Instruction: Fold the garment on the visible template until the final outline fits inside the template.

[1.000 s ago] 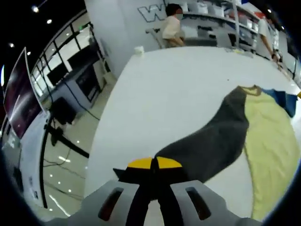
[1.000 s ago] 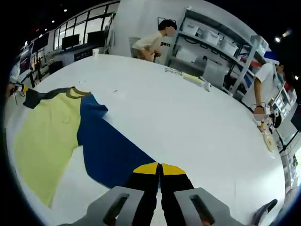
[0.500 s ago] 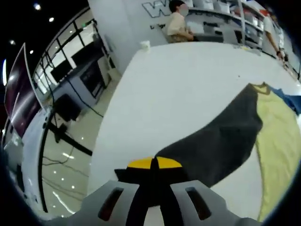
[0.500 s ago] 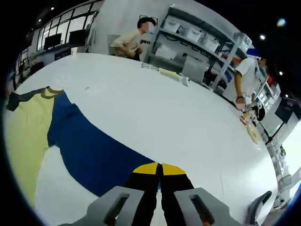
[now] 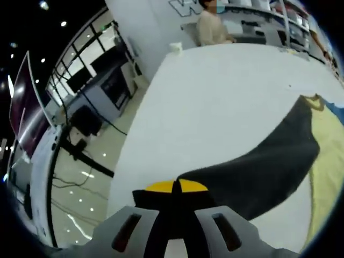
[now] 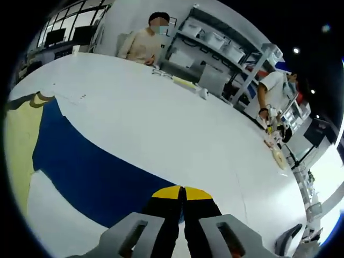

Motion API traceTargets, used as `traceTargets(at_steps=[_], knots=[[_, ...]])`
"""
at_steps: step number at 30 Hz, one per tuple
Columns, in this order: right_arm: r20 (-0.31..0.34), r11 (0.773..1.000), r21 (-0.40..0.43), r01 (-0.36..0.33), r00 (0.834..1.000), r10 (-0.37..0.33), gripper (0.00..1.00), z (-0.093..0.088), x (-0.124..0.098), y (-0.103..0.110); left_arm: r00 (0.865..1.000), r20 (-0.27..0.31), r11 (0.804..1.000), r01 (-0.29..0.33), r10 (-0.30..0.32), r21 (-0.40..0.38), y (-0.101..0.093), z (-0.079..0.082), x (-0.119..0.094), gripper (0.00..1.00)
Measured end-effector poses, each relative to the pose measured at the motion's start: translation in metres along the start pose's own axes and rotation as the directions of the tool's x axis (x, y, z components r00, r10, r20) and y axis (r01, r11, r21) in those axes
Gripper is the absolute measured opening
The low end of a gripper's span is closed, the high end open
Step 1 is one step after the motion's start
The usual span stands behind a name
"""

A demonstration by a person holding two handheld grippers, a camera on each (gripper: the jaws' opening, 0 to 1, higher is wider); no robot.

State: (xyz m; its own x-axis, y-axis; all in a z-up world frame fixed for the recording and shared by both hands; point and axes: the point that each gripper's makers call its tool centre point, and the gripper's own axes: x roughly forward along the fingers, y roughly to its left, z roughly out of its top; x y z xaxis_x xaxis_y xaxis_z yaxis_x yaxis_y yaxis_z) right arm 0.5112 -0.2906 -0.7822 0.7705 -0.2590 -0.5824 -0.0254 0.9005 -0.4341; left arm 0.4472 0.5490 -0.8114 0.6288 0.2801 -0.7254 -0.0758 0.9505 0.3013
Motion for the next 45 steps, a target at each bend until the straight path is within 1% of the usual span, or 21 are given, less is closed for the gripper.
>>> traceTargets(at_steps=[3,4,5,6,7,8,13,16,19,21,23,24,27,29,30,34,35,36,38,40,45], knots=[[0.021,1.000,0.001,0.010,1.000,-0.010,0.00,0.006,0.002,-0.002,1.000,-0.007,1.000,0.010,-0.010,-0.011,0.000,-0.002,0.006,0.01],[0.033,1.000,0.003,0.004,0.999,-0.004,0.00,0.009,0.003,0.000,1.000,-0.007,1.000,0.016,-0.016,-0.012,-0.001,-0.002,0.006,0.04],[0.041,1.000,0.003,-0.014,0.999,0.014,0.00,0.011,0.005,0.004,1.000,0.000,1.000,0.028,-0.028,-0.006,-0.003,-0.001,0.006,0.15],[0.039,1.000,-0.006,-0.011,0.999,0.011,0.00,0.012,0.007,0.008,0.997,0.053,0.998,0.056,-0.057,0.023,-0.010,0.008,0.007,0.23],[0.042,1.000,-0.014,-0.027,0.999,0.027,0.01,0.013,0.009,0.015,0.995,0.068,0.998,0.066,-0.067,0.016,-0.013,0.011,0.007,0.30],[0.041,0.999,-0.016,-0.041,0.998,0.041,0.07,0.015,0.006,0.021,0.996,0.063,0.998,0.068,-0.068,0.009,-0.014,0.009,0.006,0.32],[0.036,0.997,-0.008,-0.079,0.996,0.079,0.13,0.014,0.002,0.035,0.992,0.066,0.994,0.106,-0.104,-0.025,-0.026,0.000,-0.002,0.31],[0.037,0.993,-0.008,-0.115,0.993,0.115,0.16,0.013,-0.004,0.046,0.987,0.077,0.990,0.140,-0.138,-0.014,-0.037,0.000,-0.011,0.29],[0.051,0.989,-0.001,-0.148,0.988,0.148,0.17,0.011,-0.015,0.058,0.976,0.108,0.982,0.190,-0.189,-0.003,-0.046,0.002,-0.024,0.24],[0.057,0.986,0.001,-0.167,0.984,0.167,0.18,0.008,-0.020,0.063,0.969,0.122,0.977,0.215,-0.214,0.005,-0.051,0.000,-0.035,0.26],[0.061,0.984,0.009,-0.180,0.982,0.179,0.18,0.006,-0.024,0.068,0.968,0.129,0.976,0.216,-0.216,0.012,-0.052,0.000,-0.040,0.26],[0.066,0.980,0.014,-0.199,0.978,0.198,0.18,0.005,-0.032,0.076,0.964,0.150,0.975,0.221,-0.222,0.021,-0.052,0.003,-0.046,0.27],[0.082,0.974,0.021,-0.227,0.971,0.224,0.20,0.007,-0.038,0.082,0.950,0.187,0.968,0.252,-0.251,0.022,-0.062,0.008,-0.062,0.32],[0.090,0.970,0.028,-0.242,0.967,0.238,0.21,0.005,-0.047,0.085,0.944,0.193,0.963,0.268,-0.269,0.033,-0.068,0.008,-0.068,0.33],[0.094,0.968,0.029,-0.248,0.965,0.245,0.22,0.005,-0.051,0.087,0.941,0.194,0.960,0.276,-0.279,0.039,-0.070,0.007,-0.064,0.33],[0.122,0.953,0.027,-0.301,0.947,0.296,0.25,0.004,-0.068,0.100,0.916,0.210,0.939,0.338,-0.342,0.056,-0.099,-0.001,-0.082,0.33],[0.126,0.951,0.028,-0.309,0.944,0.304,0.26,0.004,-0.070,0.102,0.914,0.207,0.937,0.345,-0.348,0.055,-0.103,-0.005,-0.085,0.33],[0.131,0.946,0.028,-0.322,0.940,0.316,0.26,0.004,-0.074,0.105,0.910,0.202,0.932,0.357,-0.361,0.056,-0.108,-0.009,-0.089,0.33],[0.139,0.936,0.020,-0.353,0.928,0.347,0.26,-0.002,-0.084,0.112,0.894,0.190,0.914,0.400,-0.406,0.072,-0.127,-0.020,-0.098,0.32],[0.142,0.928,0.016,-0.372,0.920,0.366,0.26,-0.007,-0.094,0.120,0.886,0.174,0.903,0.423,-0.430,0.079,-0.138,-0.030,-0.106,0.32],[0.147,0.914,0.029,-0.405,0.906,0.397,0.26,-0.017,-0.113,0.131,0.870,0.157,0.884,0.460,-0.467,0.080,-0.146,-0.044,-0.113,0.32]])
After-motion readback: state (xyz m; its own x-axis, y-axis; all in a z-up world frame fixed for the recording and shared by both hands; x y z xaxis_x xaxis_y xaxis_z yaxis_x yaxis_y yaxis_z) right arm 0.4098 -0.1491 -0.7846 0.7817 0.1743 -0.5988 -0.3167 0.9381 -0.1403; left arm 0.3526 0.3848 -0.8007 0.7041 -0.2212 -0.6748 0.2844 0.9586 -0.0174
